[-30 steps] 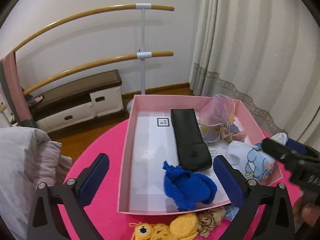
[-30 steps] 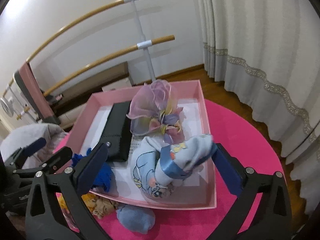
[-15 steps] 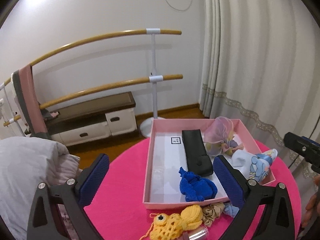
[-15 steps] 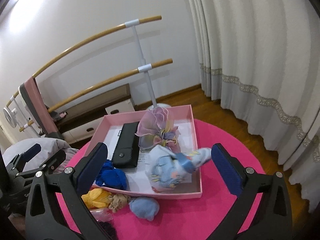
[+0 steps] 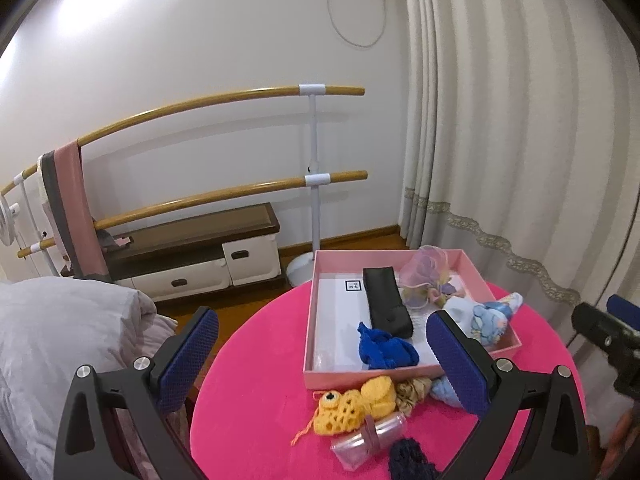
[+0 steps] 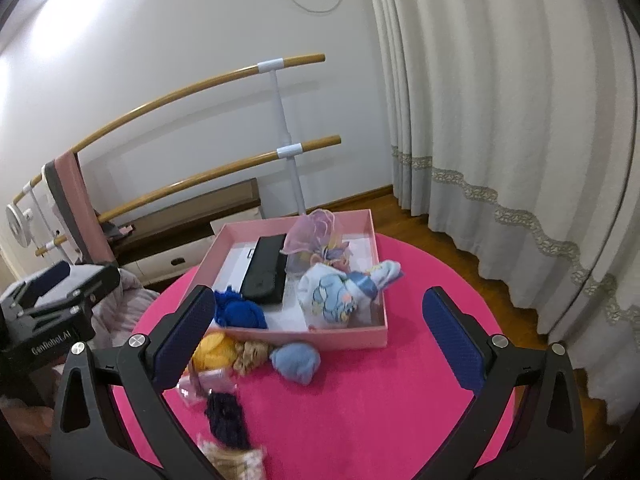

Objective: Organize soft objects
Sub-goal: 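Withdraw both tools from the box back over the table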

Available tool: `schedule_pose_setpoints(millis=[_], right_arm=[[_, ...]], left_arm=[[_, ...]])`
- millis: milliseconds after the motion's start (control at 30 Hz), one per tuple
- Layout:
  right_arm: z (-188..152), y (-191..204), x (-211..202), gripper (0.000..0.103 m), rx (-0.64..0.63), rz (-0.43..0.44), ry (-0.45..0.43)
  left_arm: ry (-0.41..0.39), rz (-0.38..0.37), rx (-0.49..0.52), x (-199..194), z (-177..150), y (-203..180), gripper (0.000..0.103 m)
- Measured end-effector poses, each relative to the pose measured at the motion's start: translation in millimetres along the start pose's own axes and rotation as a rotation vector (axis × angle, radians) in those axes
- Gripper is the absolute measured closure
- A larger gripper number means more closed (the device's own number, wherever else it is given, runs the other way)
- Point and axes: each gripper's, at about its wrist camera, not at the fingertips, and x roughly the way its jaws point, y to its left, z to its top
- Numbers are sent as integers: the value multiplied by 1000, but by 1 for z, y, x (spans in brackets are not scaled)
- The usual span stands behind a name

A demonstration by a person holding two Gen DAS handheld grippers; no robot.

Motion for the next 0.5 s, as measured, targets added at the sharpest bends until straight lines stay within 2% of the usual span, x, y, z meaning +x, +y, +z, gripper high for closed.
schedule_pose_setpoints(millis=[267, 500], right_arm=[[-28, 4, -32, 0, -23, -15, -3], [-55, 3, -46, 0, -24, -15, 27]], left_arm=[[-2, -15, -15, -50, -19, 8, 0], [27, -20, -38, -79, -36, 13, 0]])
